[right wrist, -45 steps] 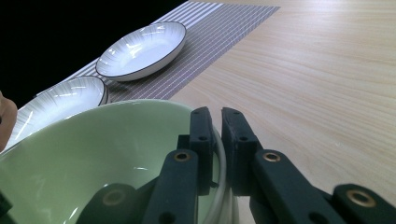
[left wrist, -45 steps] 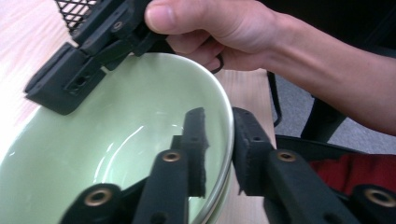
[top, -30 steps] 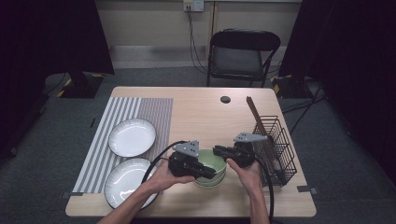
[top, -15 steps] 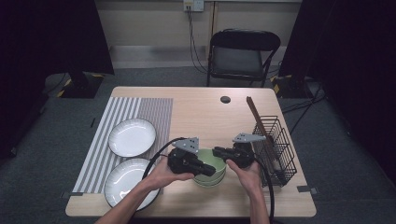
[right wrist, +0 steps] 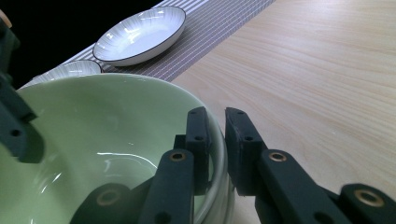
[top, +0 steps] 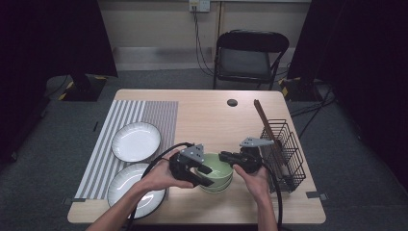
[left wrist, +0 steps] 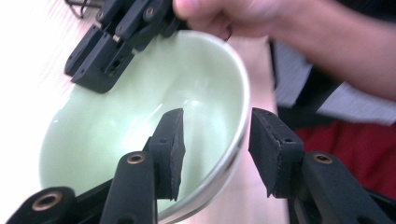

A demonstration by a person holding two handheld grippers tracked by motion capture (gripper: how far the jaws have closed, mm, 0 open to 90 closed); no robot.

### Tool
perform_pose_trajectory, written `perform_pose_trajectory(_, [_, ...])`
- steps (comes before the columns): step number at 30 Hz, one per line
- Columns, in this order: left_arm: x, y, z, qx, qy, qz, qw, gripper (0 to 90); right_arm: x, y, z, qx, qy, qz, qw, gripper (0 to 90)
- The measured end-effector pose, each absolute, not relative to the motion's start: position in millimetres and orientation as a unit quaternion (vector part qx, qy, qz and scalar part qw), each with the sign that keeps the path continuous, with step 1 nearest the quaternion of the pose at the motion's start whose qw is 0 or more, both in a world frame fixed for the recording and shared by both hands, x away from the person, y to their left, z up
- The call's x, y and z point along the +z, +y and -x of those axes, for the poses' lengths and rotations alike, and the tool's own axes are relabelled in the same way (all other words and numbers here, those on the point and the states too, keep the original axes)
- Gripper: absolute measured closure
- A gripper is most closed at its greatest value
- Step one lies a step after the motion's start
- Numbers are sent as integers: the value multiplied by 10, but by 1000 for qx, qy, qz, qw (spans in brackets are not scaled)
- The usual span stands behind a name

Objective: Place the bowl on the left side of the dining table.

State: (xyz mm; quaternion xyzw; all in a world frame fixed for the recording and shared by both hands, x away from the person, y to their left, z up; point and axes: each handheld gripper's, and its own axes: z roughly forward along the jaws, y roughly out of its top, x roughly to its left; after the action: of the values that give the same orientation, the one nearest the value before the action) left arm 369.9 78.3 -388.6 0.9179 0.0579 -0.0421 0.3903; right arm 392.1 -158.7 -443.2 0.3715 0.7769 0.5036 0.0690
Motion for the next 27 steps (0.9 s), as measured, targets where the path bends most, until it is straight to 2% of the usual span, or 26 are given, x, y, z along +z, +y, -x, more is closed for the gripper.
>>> perform_pose_trajectory(4, [-3980,705,-3702,-57,47,-925,372,578,-4434,-1589,-3924,504,777,-371,68,809])
perform_pose_trajectory(6, [-3976,679,-3699,-62,35,-925,372,619,-4430,-1584,-3924,502,778,-370,71,809])
perform_pose_trajectory(7, [-3976,679,-3699,-62,35,-925,372,665,-4428,-1581,-3924,501,779,-371,71,809])
perform_pose_trajectory(8, [-3945,663,-3689,-66,26,-922,381,751,-4424,-1572,-3922,500,780,-369,74,808])
perform_pose_trajectory(11, [-3958,612,-3694,-78,20,-921,381,812,-4425,-1569,-3931,499,781,-369,73,809])
perform_pose_trajectory(17, [-3992,603,-3690,-90,27,-913,396,835,-4433,-1573,-3933,501,781,-366,68,799])
perform_pose_trajectory(22, [-3999,627,-3679,-88,35,-908,408,836,-4411,-1591,-3951,504,774,-375,80,700])
perform_pose_trajectory(27, [-3994,646,-3693,-94,41,-902,420,836,-4393,-1597,-3973,507,772,-375,84,665])
